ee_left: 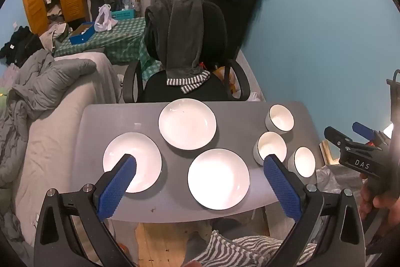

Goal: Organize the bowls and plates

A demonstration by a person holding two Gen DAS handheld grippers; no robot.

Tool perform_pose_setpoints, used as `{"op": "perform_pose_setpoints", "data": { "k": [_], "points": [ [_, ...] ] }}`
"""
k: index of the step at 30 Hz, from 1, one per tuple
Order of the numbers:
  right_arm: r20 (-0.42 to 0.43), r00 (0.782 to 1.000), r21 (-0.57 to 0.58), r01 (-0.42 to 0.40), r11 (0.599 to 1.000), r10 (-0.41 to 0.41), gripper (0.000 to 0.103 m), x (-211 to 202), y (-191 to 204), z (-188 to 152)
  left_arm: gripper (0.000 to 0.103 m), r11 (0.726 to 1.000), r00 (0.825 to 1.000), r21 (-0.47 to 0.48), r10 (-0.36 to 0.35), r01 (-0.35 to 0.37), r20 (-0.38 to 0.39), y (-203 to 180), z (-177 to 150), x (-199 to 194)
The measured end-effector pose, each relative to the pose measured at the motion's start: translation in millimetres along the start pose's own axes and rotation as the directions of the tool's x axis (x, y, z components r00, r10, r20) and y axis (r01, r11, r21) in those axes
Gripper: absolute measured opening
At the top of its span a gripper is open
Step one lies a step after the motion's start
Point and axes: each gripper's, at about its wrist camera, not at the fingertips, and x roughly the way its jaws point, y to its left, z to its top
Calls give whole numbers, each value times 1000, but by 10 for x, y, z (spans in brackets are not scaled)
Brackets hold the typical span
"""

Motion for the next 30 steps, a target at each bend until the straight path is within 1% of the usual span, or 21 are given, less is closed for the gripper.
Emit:
{"op": "perform_pose_setpoints", "data": {
  "k": [1,2,3,5,9,10,11,14,22,30],
  "points": [
    [-2,1000,0,0,1000,0,102,0,-2,-2,103,1000,1000,0,-5,5,-1,9,9,6],
    [-3,1000,0,0,1000,0,102,0,-4,-4,103,1000,1000,11,8,-8,15,-14,-29,-22],
    [-5,1000,1,-1,1000,1,102,-1,-5,-5,103,1000,1000,15,23,-24,7,-50,-12,-22],
    [-7,1000,2,-3,1000,3,102,-2,-7,-8,103,1000,1000,18,25,-25,11,-52,-38,-38],
    [-11,1000,-1,-3,1000,3,102,-7,-5,-11,103,1000,1000,10,21,-21,3,-114,-25,-9],
    [0,1000,11,-4,1000,4,102,-21,-87,-38,103,1000,1000,8,23,-23,0,-108,-24,2],
    [-1,1000,11,-4,1000,4,102,-23,-84,-44,103,1000,1000,2,20,-20,-2,-37,-11,2],
    [-3,1000,8,-5,1000,5,102,-25,-87,-49,103,1000,1000,-8,26,-26,7,-26,16,11],
    [-5,1000,12,0,1000,0,102,-20,-28,-48,103,1000,1000,-10,5,-5,5,-6,-4,35],
    [-13,1000,8,-6,1000,6,102,1,2,-53,103,1000,1000,-7,4,-4,-2,19,-23,38]
  ]
}}
